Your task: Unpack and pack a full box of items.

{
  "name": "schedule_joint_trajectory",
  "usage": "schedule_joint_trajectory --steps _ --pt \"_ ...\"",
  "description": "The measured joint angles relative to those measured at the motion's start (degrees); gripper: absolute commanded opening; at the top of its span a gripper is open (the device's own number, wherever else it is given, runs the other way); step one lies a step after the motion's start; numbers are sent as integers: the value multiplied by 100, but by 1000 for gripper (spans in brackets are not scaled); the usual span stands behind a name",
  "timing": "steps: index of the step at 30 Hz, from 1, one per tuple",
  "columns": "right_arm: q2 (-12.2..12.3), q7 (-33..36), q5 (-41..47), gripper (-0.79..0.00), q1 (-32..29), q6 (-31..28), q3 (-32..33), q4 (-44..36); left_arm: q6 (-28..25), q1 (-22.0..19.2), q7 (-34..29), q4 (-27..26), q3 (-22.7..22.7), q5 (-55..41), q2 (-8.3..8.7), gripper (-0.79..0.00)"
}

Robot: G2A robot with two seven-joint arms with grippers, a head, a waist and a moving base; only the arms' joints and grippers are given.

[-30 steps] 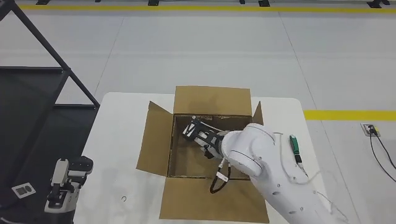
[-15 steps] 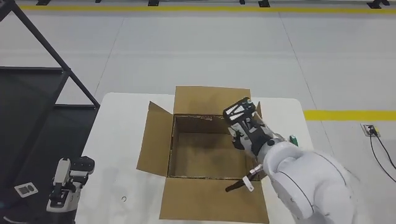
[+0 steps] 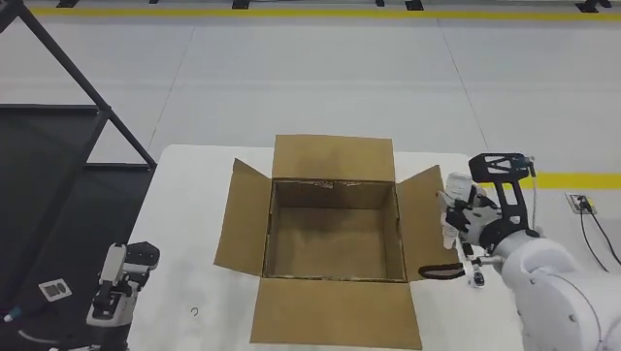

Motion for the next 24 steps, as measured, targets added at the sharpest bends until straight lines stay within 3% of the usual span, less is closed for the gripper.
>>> schedule_joint_trajectory --steps 5,11,18,24 --pt "17 -491 531 -785 -472 101 693 86 28 -5 9 -14 48 79 1 0" --pt "47 -627 705 -785 -657 308 1154 401 55 1 33 -31 119 161 -1 0" --pt "120 -300 1219 -785 -200 -122 1177 1602 67 15 82 -60 194 243 -4 0" --pt "195 81 1375 -785 385 -712 826 2931 75 43 147 -85 205 292 -7 0"
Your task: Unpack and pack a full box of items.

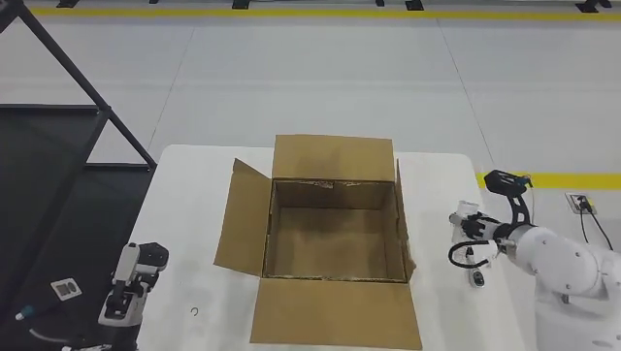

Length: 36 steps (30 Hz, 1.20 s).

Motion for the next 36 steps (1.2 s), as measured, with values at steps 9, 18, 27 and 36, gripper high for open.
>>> schedule_joint_trajectory --steps 9,18,27,36 --pt "71 205 -316 -785 568 -316 -563 1504 43 34 63 -50 97 130 -5 0" --pt "117 81 -543 -785 799 -590 -964 2179 87 15 94 -88 214 273 -7 0" --pt "166 -154 -503 -517 904 -724 -1076 2508 84 19 133 -98 233 296 -6 0" --pt "220 -283 -369 -416 949 -725 -1092 2650 59 46 146 -92 188 239 -3 0"
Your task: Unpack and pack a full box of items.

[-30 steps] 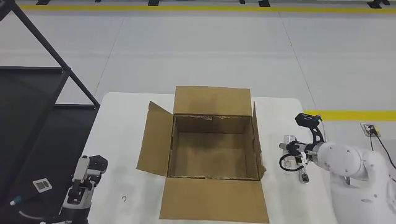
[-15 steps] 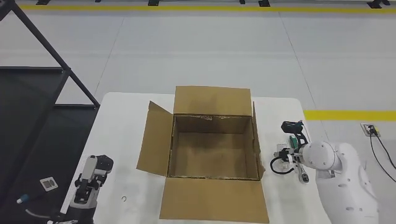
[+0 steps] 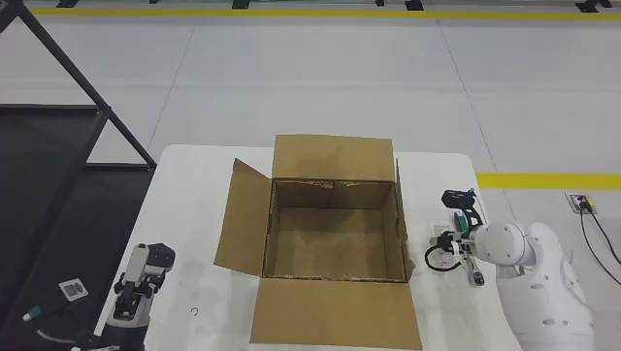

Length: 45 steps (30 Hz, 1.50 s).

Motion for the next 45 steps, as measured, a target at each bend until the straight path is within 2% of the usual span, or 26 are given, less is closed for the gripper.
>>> schedule_joint_trajectory --steps 10,18,20,21,26,32,37,45 --pt "70 -80 104 -400 -193 144 66 -341 -60 34 -27 10 -47 -78 5 0" --pt "133 -740 606 -394 -855 139 471 -1447 -85 53 -34 12 -104 -141 8 0" --pt "142 -1019 831 -86 -1112 89 612 -1855 -87 48 -17 3 -132 -160 9 0" --pt "145 -1138 927 0 -1228 69 667 -2032 -87 45 -10 -1 -143 -169 9 0" --pt "155 -1779 1547 0 -1782 -170 914 -2858 -100 40 48 -7 -206 -217 8 0" --pt "193 -1949 1892 0 -2005 -510 948 -3436 -98 34 169 4 -320 -291 4 0" --pt "219 -2015 2161 0 -2061 -702 936 -3734 -66 21 242 1 -440 -344 2 0" --pt "220 -2004 2160 0 -2062 -708 932 -3738 -64 23 241 -2 -446 -346 2 0"
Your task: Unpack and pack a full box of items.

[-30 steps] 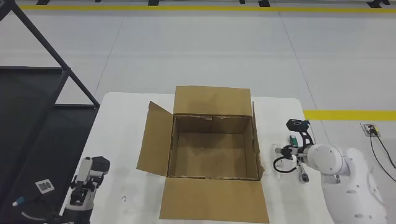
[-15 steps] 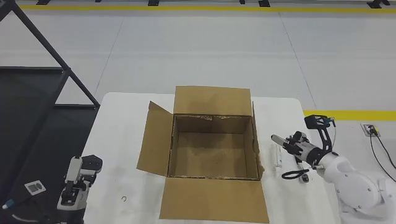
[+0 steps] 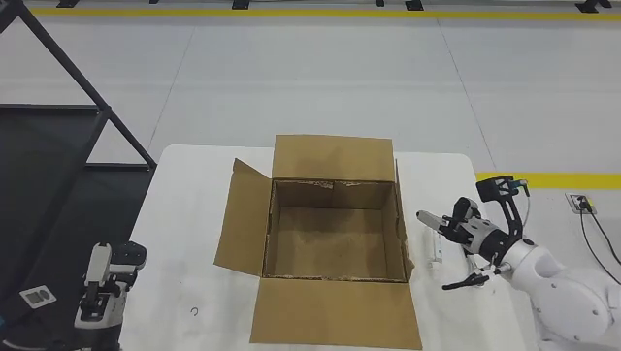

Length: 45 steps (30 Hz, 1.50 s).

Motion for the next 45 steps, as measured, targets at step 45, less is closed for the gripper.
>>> schedule_joint_trajectory --steps 45 --pt "160 1278 5304 0 1163 -1007 -661 3966 85 -319 -1018 623 -348 -350 137 0"
